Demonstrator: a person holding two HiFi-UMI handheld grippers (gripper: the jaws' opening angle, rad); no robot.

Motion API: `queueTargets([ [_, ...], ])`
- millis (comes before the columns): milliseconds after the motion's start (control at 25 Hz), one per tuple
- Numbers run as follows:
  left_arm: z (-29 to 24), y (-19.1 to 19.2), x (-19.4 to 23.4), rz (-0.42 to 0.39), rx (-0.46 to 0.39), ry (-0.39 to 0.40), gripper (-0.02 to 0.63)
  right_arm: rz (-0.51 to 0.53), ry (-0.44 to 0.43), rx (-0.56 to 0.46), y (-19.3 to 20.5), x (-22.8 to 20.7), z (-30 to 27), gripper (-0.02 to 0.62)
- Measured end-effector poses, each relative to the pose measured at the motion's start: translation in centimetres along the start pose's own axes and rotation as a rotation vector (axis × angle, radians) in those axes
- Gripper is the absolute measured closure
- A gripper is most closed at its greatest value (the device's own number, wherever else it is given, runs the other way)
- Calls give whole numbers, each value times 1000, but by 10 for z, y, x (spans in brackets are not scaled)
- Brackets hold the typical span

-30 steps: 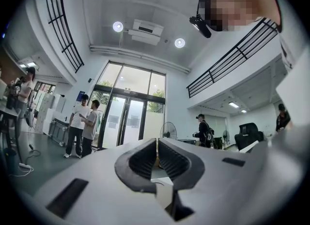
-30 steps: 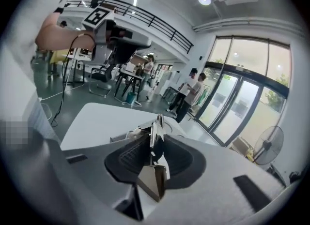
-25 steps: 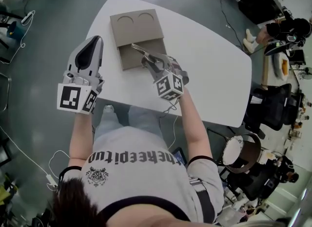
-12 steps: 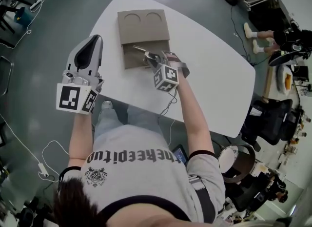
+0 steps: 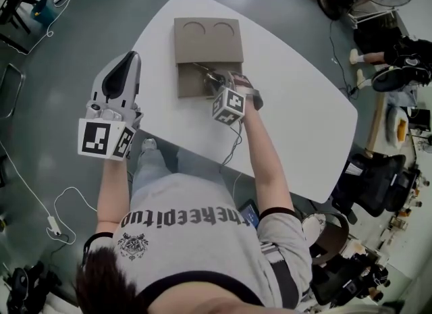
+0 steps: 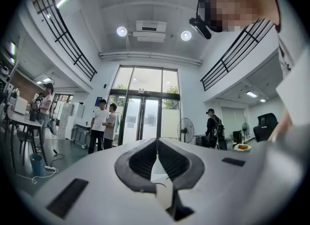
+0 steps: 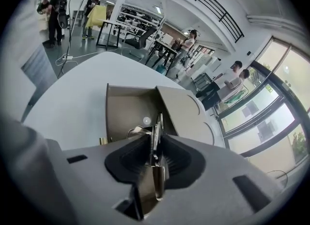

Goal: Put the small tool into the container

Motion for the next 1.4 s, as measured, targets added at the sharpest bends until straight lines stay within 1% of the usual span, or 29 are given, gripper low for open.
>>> queueTargets([
  [320, 9, -4, 9, -6, 5, -23, 592, -51, 13, 54, 7, 3, -9, 506],
  [480, 10, -5, 11, -3, 4, -17, 592, -76, -4, 71, 5, 6, -10, 502],
  [680, 12, -5, 13, 7, 2, -3, 592, -169, -41, 35, -5, 9, -4, 491],
  [760, 15, -6, 16, 10, -2, 1, 592, -227, -49, 16, -10, 9, 0, 489],
  [840, 17, -7, 17, 11, -7, 9, 592, -309, -55, -12, -14, 8, 6, 491],
  [920, 18, -9, 16, 11, -13, 20, 592, -403, -33, -52, -17, 5, 17, 511],
  [1000, 20, -10, 14, 12, -16, 29, 592, -498, 22, -96, -19, -1, 29, 591],
  [1160, 21, -13, 13, 16, -21, 56, 592, -696, 97, -170, -20, -9, 51, 591],
  [1240, 21, -15, 12, 18, -25, 72, 592, -779, 146, -197, -20, -12, 63, 592],
  [1320, 21, -17, 11, 19, -26, 91, 592, -841, 197, -222, -21, -14, 75, 591],
  [1400, 21, -18, 11, 20, -28, 110, 592, -881, 250, -248, -24, -16, 89, 592],
])
Point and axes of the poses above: the fingertips, and each gripper's own axes: z backward along the fingers, x to its left, y out of its underside, the point moved 4 cm from there along z, backward along the fingers, and after that the axes turned 2 degrees about y, right-handed, at the moved point
